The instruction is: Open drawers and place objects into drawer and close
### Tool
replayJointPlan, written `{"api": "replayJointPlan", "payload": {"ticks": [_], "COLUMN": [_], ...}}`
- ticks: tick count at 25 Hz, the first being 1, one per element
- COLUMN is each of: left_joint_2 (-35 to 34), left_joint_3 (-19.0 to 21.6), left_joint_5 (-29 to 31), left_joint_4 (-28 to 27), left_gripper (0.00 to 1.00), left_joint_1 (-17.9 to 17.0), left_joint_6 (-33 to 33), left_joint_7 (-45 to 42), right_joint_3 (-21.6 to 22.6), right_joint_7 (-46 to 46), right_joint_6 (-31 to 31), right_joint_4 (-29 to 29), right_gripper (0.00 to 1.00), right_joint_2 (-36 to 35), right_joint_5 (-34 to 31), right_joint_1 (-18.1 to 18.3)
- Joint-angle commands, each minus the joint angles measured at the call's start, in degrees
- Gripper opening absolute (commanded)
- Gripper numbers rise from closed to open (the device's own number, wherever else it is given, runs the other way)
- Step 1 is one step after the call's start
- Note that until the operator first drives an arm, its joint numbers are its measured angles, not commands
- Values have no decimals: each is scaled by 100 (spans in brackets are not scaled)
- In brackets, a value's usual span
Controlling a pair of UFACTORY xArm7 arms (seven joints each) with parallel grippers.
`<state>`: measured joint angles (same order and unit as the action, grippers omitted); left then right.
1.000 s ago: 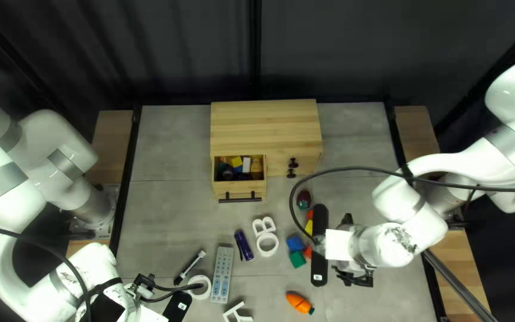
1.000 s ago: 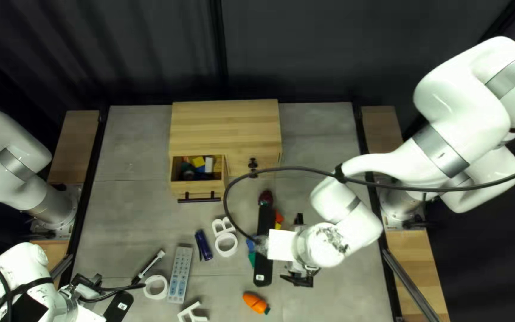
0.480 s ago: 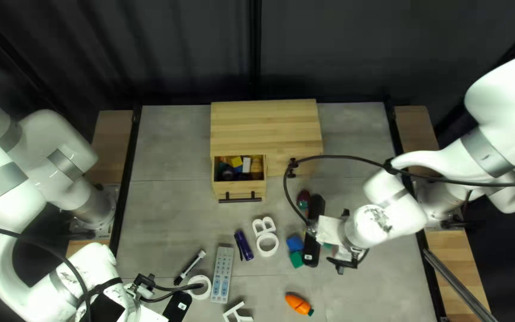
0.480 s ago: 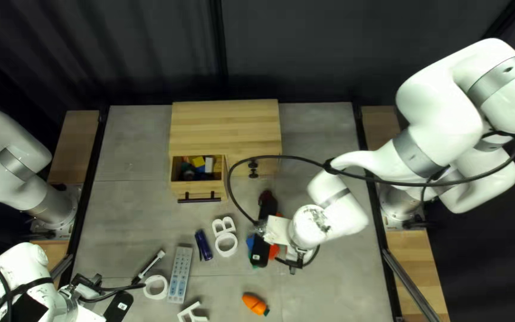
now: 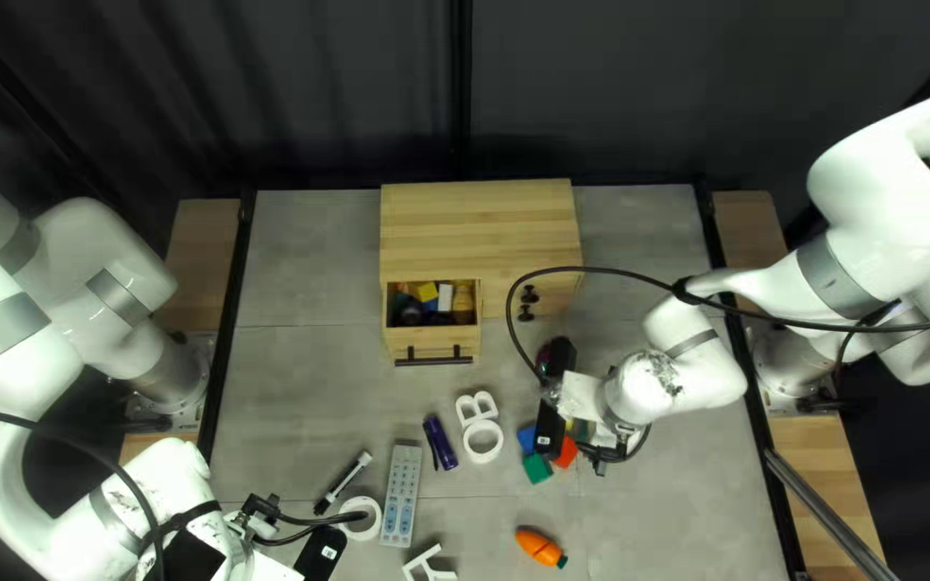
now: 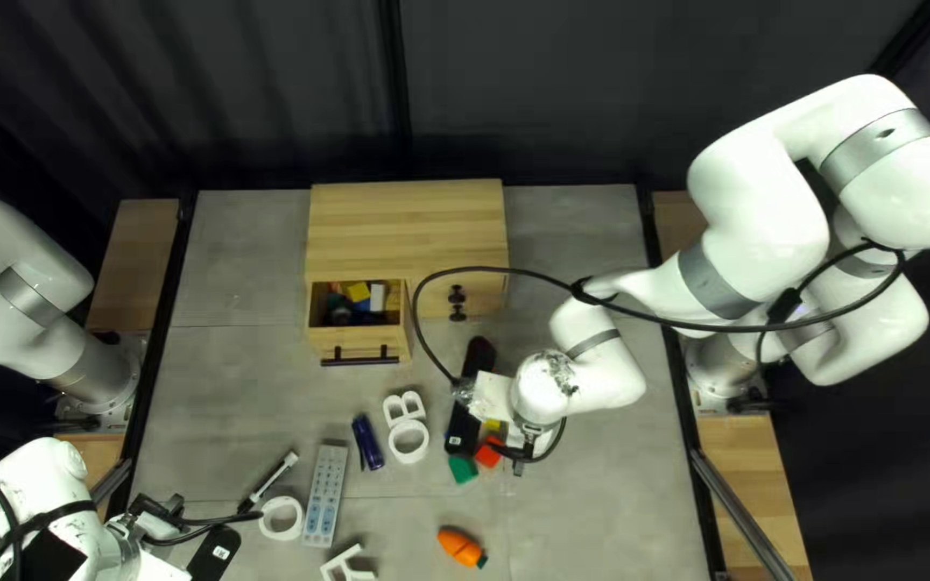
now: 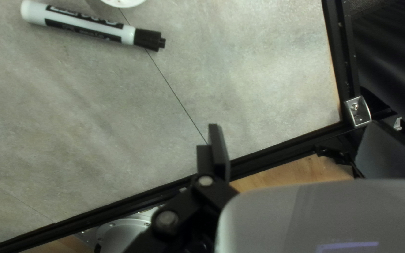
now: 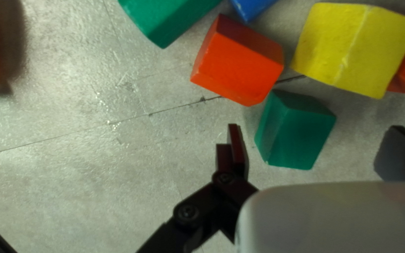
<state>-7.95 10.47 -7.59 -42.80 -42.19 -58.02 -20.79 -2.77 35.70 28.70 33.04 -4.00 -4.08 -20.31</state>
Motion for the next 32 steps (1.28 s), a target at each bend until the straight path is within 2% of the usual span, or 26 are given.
{"api": "replayJointPlan", "payload": {"ticks": [1,2,6,10,16,19,21,25,32], "left_joint_2": [0,0,0,0,0,0,0,0,0], "left_joint_3": [0,0,0,0,0,0,0,0,0], "left_joint_5": [0,0,0,0,0,0,0,0,0], "left_joint_4": [0,0,0,0,0,0,0,0,0], "left_gripper": [100,100,100,100,100,100,100,100,100], "left_joint_1": [0,0,0,0,0,0,0,0,0], "left_joint_6": [0,0,0,0,0,0,0,0,0], "left_joint_7": [0,0,0,0,0,0,0,0,0], "right_joint_3": [13,16,31,68,300,345,310,176,-274], "right_joint_7": [-18,-34,-9,145,488,390,226,-163,-1046], "right_joint_6": [-44,-50,13,505,2092,2758,2963,3092,2799], "right_joint_4": [28,35,84,249,755,1275,1538,1943,2949], "right_gripper": [10,3,3,3,3,3,4,3,3], "right_joint_2": [-60,-75,-59,214,1156,1288,1310,1153,197], "right_joint_5": [-12,-12,-84,-309,-887,-1185,-1461,-1891,-2358], "right_joint_1": [-12,-13,-43,-95,-121,-69,-7,138,570]}}
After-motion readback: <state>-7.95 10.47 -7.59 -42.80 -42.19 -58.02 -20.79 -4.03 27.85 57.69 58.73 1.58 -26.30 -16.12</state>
